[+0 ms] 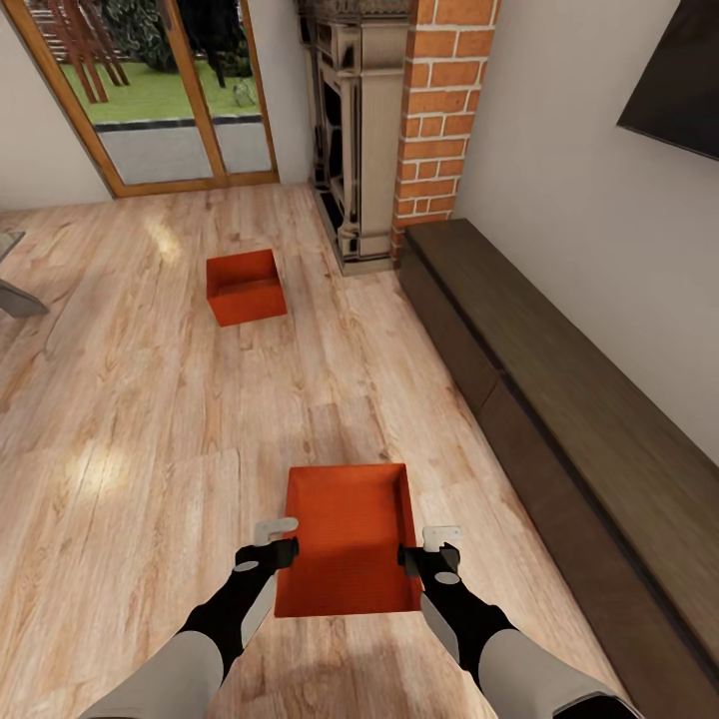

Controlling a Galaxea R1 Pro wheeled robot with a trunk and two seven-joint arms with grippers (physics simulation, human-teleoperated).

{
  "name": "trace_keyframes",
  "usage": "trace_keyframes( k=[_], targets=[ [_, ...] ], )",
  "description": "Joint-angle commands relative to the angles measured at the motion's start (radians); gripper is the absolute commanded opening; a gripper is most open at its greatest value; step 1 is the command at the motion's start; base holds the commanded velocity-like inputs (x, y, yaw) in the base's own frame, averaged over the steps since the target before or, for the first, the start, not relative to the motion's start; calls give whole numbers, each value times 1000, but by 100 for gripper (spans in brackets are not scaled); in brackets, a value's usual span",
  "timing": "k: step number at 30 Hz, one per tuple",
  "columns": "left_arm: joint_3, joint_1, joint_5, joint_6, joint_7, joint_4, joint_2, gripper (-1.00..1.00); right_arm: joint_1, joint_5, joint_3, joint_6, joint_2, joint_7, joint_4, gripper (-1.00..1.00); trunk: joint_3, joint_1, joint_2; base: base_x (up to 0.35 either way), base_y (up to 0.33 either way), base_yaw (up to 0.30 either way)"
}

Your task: Move the two storage containers from the living room to the garage. In the garage, place one container on the floor and stack the other container on top of it (either order is fine).

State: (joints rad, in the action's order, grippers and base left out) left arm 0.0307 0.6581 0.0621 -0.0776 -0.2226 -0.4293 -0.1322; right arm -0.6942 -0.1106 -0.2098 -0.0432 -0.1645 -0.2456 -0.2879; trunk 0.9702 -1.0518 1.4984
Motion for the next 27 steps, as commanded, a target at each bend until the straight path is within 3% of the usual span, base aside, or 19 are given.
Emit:
trace_keyframes(
  k=[1,27],
  targets=[
    [3,0,7,-5,-1,-2,-1,100,-1,-11,-8,-4,1,-5,1,100,4,-4,8,0,0,0],
    [1,0,5,-10,-2,1,1,100,-1,-10,-8,-6,2,-4,3,100,85,-104,190,0,0,0]
  ],
)
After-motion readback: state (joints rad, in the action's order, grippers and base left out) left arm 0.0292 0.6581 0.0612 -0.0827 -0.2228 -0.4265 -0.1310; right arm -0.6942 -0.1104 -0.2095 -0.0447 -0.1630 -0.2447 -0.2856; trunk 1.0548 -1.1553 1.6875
